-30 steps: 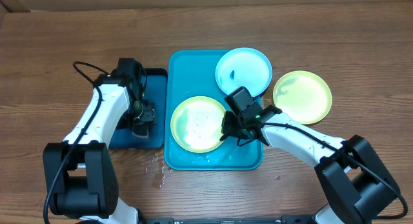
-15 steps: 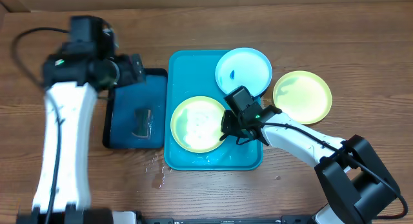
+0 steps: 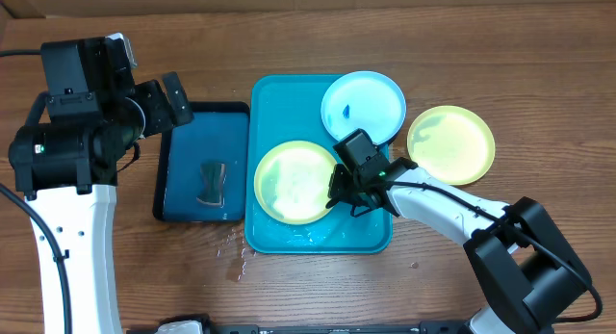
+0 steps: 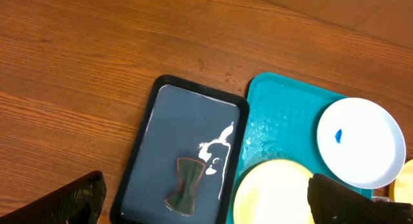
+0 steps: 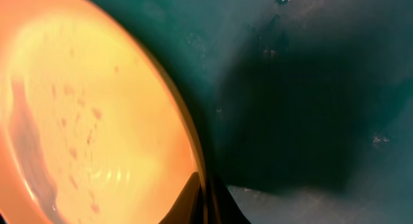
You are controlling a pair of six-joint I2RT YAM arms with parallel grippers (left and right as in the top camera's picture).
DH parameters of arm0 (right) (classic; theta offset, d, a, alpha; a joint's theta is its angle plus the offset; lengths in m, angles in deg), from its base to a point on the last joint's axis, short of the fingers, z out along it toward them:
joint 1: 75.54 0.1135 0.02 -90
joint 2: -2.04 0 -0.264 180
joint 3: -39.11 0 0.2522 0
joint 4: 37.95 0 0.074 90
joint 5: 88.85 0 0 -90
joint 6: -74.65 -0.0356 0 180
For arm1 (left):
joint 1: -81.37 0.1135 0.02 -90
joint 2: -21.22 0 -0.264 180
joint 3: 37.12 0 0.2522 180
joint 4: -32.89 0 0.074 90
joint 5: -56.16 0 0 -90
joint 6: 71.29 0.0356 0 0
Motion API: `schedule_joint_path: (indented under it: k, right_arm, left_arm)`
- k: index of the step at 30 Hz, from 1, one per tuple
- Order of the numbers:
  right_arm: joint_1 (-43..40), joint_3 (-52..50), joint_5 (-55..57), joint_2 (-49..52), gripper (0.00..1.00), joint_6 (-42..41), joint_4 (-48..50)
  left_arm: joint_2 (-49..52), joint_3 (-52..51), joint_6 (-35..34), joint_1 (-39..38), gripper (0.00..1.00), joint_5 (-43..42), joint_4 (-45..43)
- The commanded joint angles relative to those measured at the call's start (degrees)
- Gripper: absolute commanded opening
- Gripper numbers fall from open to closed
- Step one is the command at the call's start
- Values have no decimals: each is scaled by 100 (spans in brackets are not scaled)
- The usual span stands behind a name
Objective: Clean dirty plates on tray and stack at the side
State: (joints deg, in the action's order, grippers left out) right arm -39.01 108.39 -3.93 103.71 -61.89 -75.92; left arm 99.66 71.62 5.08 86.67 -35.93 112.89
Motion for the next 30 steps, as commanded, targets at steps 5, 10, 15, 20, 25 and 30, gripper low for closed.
schedule_joint_path:
  k: [5, 10, 15, 20, 25, 30]
  right_arm:
    - [-87, 79, -221, -17, 4, -31, 31]
    - [-304, 81, -597, -363, 4, -26, -118]
    - [-411, 81, -597, -758, 4, -7, -295]
    - [-409, 81, -597, -909, 4, -9, -365]
    - [-393, 122, -549, -909, 4, 11, -404]
    - [-356, 494, -348, -909, 4, 61, -739]
  left_arm:
    - [66, 44, -74, 2, 100, 81, -4]
    - [68, 44, -74, 2, 100, 81, -4]
    - [68, 44, -74, 2, 100, 81, -4]
    - [68, 44, -74, 2, 100, 81, -4]
    - [68, 44, -74, 2, 100, 81, -4]
    - [68, 44, -74, 2, 100, 81, -4]
